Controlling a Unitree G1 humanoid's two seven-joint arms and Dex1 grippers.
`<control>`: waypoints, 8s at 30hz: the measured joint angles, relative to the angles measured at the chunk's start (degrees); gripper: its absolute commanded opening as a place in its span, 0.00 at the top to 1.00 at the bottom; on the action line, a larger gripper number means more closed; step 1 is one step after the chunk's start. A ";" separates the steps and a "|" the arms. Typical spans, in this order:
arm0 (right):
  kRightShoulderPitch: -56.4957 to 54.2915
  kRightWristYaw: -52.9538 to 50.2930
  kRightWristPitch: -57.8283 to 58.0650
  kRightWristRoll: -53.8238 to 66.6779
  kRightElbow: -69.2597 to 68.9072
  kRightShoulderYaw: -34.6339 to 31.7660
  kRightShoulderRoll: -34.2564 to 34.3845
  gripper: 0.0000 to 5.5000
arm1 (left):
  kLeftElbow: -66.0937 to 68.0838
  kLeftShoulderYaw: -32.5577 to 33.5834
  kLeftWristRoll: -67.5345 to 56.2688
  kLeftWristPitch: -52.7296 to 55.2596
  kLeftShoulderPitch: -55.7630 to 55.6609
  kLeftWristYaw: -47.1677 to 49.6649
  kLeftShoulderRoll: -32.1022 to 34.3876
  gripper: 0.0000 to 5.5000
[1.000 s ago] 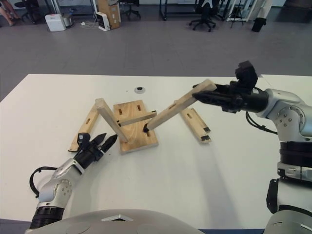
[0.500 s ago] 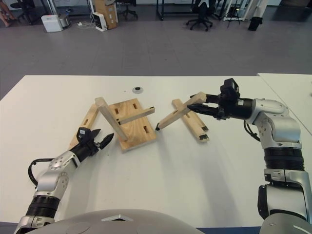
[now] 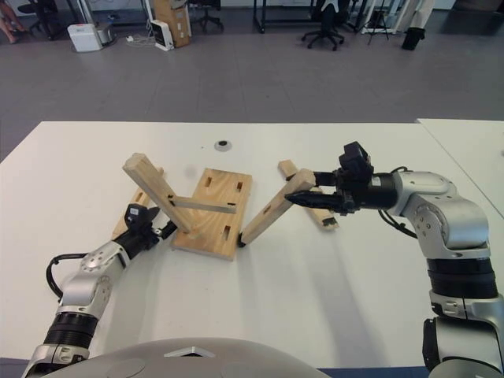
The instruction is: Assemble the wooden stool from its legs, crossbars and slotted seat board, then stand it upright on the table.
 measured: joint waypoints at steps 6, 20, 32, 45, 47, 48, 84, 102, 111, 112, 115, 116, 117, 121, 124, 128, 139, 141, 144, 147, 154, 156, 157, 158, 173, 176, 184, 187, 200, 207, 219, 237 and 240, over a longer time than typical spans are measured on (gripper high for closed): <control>-0.16 -1.09 2.84 3.19 -2.22 -5.48 -2.14 0.62 | 0.05 -0.02 0.00 -0.09 0.00 -0.01 -0.01 0.26; 2.52 -8.53 2.46 6.07 -4.89 -4.61 4.02 0.62 | 0.04 -0.15 0.01 -0.09 0.00 0.14 -0.12 0.26; 4.57 -8.30 0.89 4.61 -6.80 -2.77 3.21 0.62 | -1.14 -1.13 0.00 0.10 0.52 2.56 -0.16 0.26; 1.73 -9.23 -0.28 3.76 -7.76 0.90 2.00 0.62 | -1.35 -1.75 0.10 0.06 0.66 3.41 0.32 0.26; 1.30 -10.89 1.89 3.93 -9.22 1.17 0.94 0.62 | -1.14 -1.78 0.11 -0.21 0.65 3.40 0.14 0.26; 1.23 -12.41 3.66 4.31 -10.60 1.06 0.64 0.62 | -1.00 -1.80 0.25 -0.54 0.65 3.42 -0.09 0.26; -12.71 -23.13 1.85 -0.84 -10.37 19.14 2.57 0.62 | 6.10 -0.79 2.02 -8.52 -2.02 3.90 -0.74 0.26; -0.18 -21.20 5.52 -4.66 -0.87 24.00 -3.00 0.46 | 4.47 -0.39 -0.07 -4.18 -3.10 0.20 -2.38 0.26; 4.02 -20.89 5.35 -0.86 3.75 4.00 -5.81 0.33 | 4.12 -0.05 -0.65 -2.31 -3.06 -0.55 -3.62 0.26; 1.98 -23.68 6.91 1.54 3.55 0.16 -4.55 0.33 | 3.86 -0.05 -0.66 -2.19 -2.93 -0.48 -3.73 0.26; -8.27 -35.85 7.64 4.61 1.10 -8.63 0.30 0.33 | 2.61 -0.22 -0.64 -0.95 -2.61 -0.34 -4.36 0.26; -10.31 -40.56 6.63 5.33 -0.44 -10.45 3.77 0.33 | 2.41 -0.44 -0.46 -0.86 -2.49 -0.14 -4.35 0.26; -11.48 -45.04 5.61 6.63 -3.13 -11.33 8.10 0.33 | 2.14 -0.79 -0.22 -0.64 -2.52 -0.06 -4.55 0.26; -2.95 -55.47 1.37 2.60 -22.24 -4.78 18.66 0.33 | -0.45 -2.15 0.06 1.50 -2.31 1.45 -5.39 0.26; 7.44 -55.27 0.77 2.10 -29.44 -1.95 20.42 0.33 | -1.85 -3.08 1.58 2.76 -1.90 2.18 -5.23 0.26; 8.59 -52.03 0.35 4.11 -31.25 -4.15 17.91 0.33 | -4.65 -3.69 1.76 4.26 -0.26 2.63 -5.66 0.26; 1.49 -59.15 -13.42 -18.61 -27.96 1.56 19.82 0.33 | -10.92 -3.33 -0.20 10.25 2.34 4.63 -7.57 0.26; -1.23 -60.50 -18.42 -27.78 -29.98 5.84 19.19 0.33 | -11.60 -3.37 -0.24 10.78 2.72 4.74 -7.57 0.26; 0.09 -61.24 -23.36 -44.76 -29.38 16.07 15.96 0.33 | -11.80 -3.28 -0.25 10.97 2.57 4.54 -7.52 0.26; 4.82 -59.82 -24.56 -62.11 -22.87 27.82 11.05 0.33 | -10.03 -3.27 -0.24 9.77 2.08 3.66 -7.47 0.26; 7.18 -58.60 -26.07 -69.09 -21.40 30.53 12.74 0.33 | -3.52 -2.88 -0.17 4.27 -0.21 2.08 -7.70 0.26; 6.80 -56.57 -23.46 -62.69 -21.63 26.78 16.29 0.33 | -3.31 -3.29 0.15 3.06 -0.01 2.17 -7.67 0.26; 5.53 -55.96 -21.72 -58.33 -22.07 24.00 18.34 0.33 | -3.43 -3.42 1.03 2.29 0.01 2.30 -7.57 0.26; 1.17 -55.80 -19.13 -52.39 -22.89 18.53 21.66 0.33 | -3.85 -3.55 2.03 1.30 -0.08 2.40 -7.46 0.26; -9.74 -65.01 11.38 -6.11 -24.37 -19.30 32.33 0.33 | -40.38 -1.49 -26.81 12.82 -7.48 6.27 -13.26 0.26; -4.79 -66.46 14.51 -2.41 -24.26 -19.26 34.23 0.33 | -35.37 -2.86 -25.88 11.42 -6.93 5.58 -14.87 0.26; -0.16 -68.13 21.98 9.75 -23.89 -17.08 36.45 0.33 | -21.91 -7.49 -20.90 12.81 -6.78 4.28 -15.84 0.26; -0.16 -68.76 21.79 10.87 -23.81 -16.18 36.26 0.33 | -21.22 -7.89 -20.24 12.80 -6.80 3.86 -15.80 0.26; 4.00 -74.07 16.28 8.52 -24.10 -13.43 36.29 0.33 | -15.56 -16.97 -9.80 12.63 -13.75 0.22 -16.67 0.26; 5.48 -75.23 15.35 8.47 -24.58 -11.93 36.10 0.33 | -15.55 -16.86 -9.18 12.59 -13.69 0.19 -16.68 0.26; 1.31 -71.95 16.72 16.54 -24.01 -11.20 31.23 0.33 | -36.28 -9.85 -18.57 19.80 -10.22 -2.38 -9.27 0.26; -13.68 -69.27 8.56 19.16 -17.19 -14.49 22.41 0.33 | -38.19 -1.96 -24.63 17.18 -27.39 8.99 -12.01 0.26; -5.44 -65.43 6.19 13.47 -16.64 -8.02 23.04 0.33 | -37.59 -9.53 -18.12 17.81 -21.21 9.93 -8.55 0.26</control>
